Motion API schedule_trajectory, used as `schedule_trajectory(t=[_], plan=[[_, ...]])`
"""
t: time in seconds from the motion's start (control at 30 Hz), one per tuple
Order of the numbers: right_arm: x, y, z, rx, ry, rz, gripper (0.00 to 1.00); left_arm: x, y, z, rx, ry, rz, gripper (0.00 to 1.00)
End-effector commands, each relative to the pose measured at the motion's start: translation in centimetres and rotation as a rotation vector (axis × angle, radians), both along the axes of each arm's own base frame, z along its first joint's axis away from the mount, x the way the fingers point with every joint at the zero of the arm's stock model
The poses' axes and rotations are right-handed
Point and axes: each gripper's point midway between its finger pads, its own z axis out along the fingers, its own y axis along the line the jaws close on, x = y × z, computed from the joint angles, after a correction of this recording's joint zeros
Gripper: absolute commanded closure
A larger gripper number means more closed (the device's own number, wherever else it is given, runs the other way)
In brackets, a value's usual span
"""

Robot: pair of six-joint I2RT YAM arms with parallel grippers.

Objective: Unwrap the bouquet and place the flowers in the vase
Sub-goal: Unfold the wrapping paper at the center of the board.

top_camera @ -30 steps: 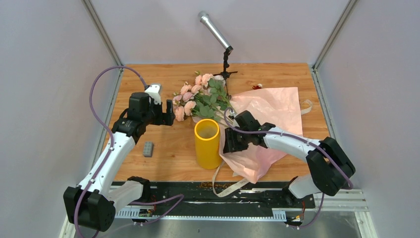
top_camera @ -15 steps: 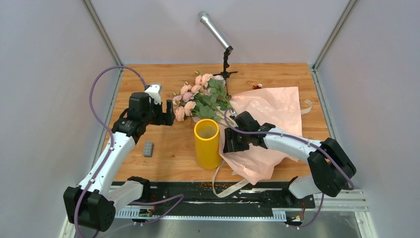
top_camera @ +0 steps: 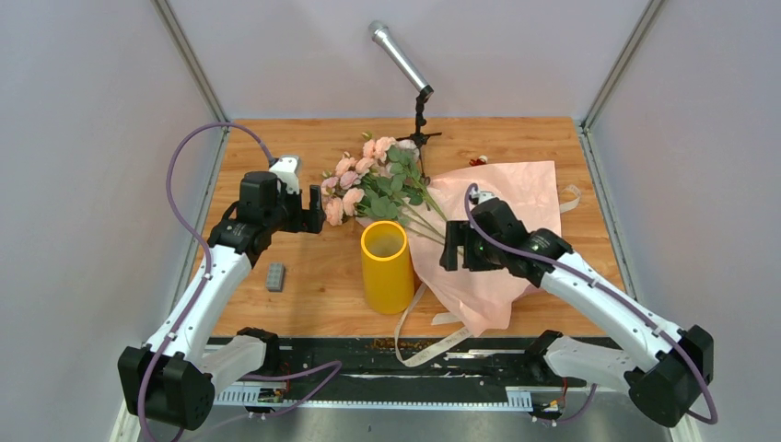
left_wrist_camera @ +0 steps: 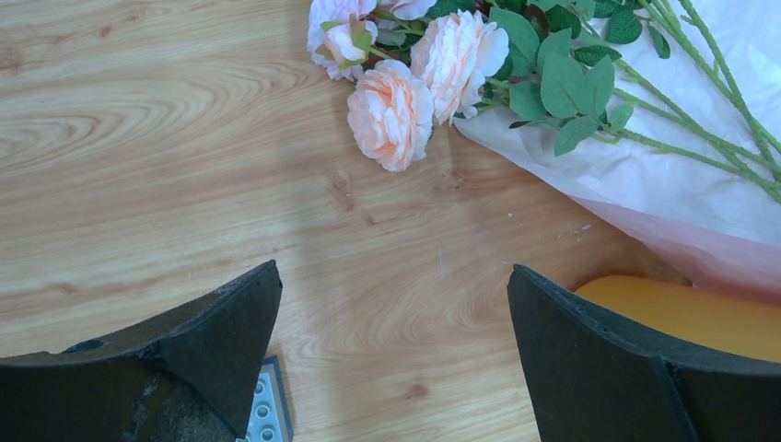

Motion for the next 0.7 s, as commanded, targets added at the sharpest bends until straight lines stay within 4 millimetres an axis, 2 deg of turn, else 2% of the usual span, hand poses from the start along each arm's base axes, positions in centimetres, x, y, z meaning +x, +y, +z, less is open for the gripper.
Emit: schedule_trajectory(t=[0.0,0.1,0.33,0.43,0.5,0.67], plan=[[-2.2,-5.4,-2.5,-0.116,0.101,-0.184,0.18,0.3,0.1,0.8,0.004,-0.036,-0.009,0.00],[-3.3,-7.5,-3.6,-0.120,0.152,-0.278,0.12,0.2,0.0,1.0,0.001,-0.042,-0.011,0.00],[-5.2,-9.8,-5.7,-0.058,0.279,-0.460,0.05,0.1,-0.2,1.3,-0.013,-0.051,-0.021,0.00],[-6.6,-11.0,-7.1,-0.093,0.351,-0.533,0.05,0.0,-0.3,1.5,-0.018,-0.056,-0.024,0.00],[-7.3,-12.2,-7.8,-0.139,0.378,-0.597,0.00,-0.1,-0.3,1.6,-0.022,-0.058,-0.027,0.00],[-8.0,-13.9,-9.1,-0.173,0.414,-0.719,0.00,-0.1,-0.6,1.6,-0.030,-0.052,-0.035,0.00]])
